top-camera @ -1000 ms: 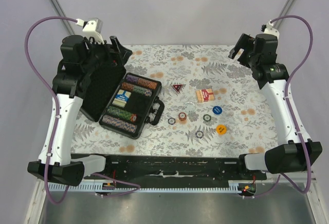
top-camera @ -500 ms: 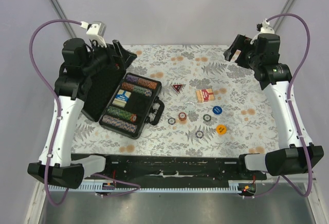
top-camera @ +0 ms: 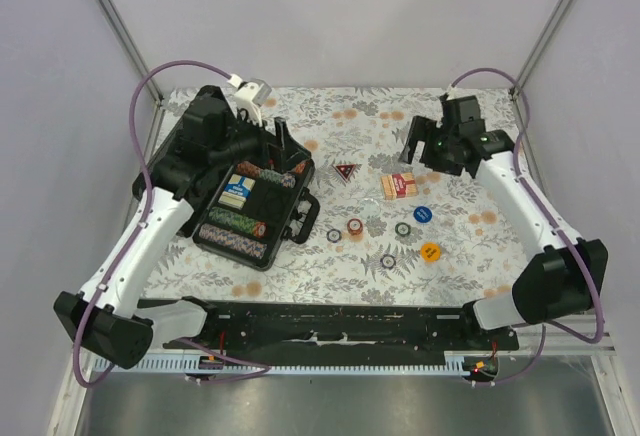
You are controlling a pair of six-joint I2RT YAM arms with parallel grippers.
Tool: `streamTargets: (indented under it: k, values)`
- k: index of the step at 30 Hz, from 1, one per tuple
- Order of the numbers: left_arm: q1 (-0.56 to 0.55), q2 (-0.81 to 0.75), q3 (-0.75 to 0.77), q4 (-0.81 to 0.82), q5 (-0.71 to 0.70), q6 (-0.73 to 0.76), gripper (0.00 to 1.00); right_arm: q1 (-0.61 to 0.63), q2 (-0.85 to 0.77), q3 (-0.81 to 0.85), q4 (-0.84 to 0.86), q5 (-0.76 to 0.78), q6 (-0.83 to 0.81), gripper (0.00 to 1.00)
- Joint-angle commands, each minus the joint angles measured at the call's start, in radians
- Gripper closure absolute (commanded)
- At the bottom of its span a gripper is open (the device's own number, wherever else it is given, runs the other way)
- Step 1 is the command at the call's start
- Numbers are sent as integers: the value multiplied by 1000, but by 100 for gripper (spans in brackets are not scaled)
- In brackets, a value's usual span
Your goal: Pack up texas hold em set
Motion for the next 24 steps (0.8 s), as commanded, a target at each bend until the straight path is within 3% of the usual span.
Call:
streamTargets:
  k: [1, 5, 16, 19, 24]
  values:
    - [-70, 25, -8, 44, -75, 0, 7, 61, 50, -51, -24, 147, 28, 2]
    - [-93, 36, -17, 53, -102, -9, 7, 145, 147, -33, -11, 239, -69, 2]
    - [-96, 42, -16, 30, -125, 19, 7, 153, 365, 73, 13, 340, -109, 2]
    - [-96, 41, -19, 24, -134, 22, 7, 153, 371, 87, 12, 356, -32, 2]
    - [-96, 44, -22, 24, -148, 22, 7, 153, 377, 84, 0, 388, 285, 2]
